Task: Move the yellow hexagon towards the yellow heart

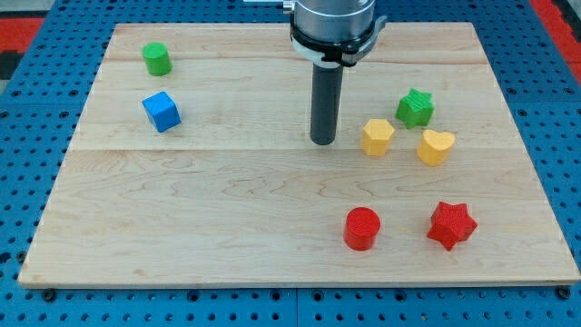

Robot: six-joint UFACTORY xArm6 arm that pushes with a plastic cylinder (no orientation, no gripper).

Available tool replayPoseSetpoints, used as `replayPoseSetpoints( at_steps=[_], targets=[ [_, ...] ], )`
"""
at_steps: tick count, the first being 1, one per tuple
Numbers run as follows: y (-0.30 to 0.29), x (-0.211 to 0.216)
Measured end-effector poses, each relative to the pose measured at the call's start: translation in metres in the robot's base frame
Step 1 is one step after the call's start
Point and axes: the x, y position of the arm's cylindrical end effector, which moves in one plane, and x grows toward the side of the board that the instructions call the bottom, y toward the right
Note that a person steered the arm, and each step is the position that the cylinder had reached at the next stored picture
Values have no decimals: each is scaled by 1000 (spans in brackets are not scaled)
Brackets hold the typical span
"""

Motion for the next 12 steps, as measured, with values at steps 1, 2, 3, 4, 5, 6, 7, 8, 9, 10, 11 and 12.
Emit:
replayPoseSetpoints(
  at_steps=[1, 2, 3, 4, 5, 6, 7, 8, 9, 10, 11, 12],
  targets=[
    [11, 4],
    [16, 4],
    [24, 4],
    [35, -3],
    [50, -9],
    [69, -9],
    [70, -10],
    [70, -14],
    [64, -23],
    [59, -28],
    [59, -28],
    [59, -28]
  ],
)
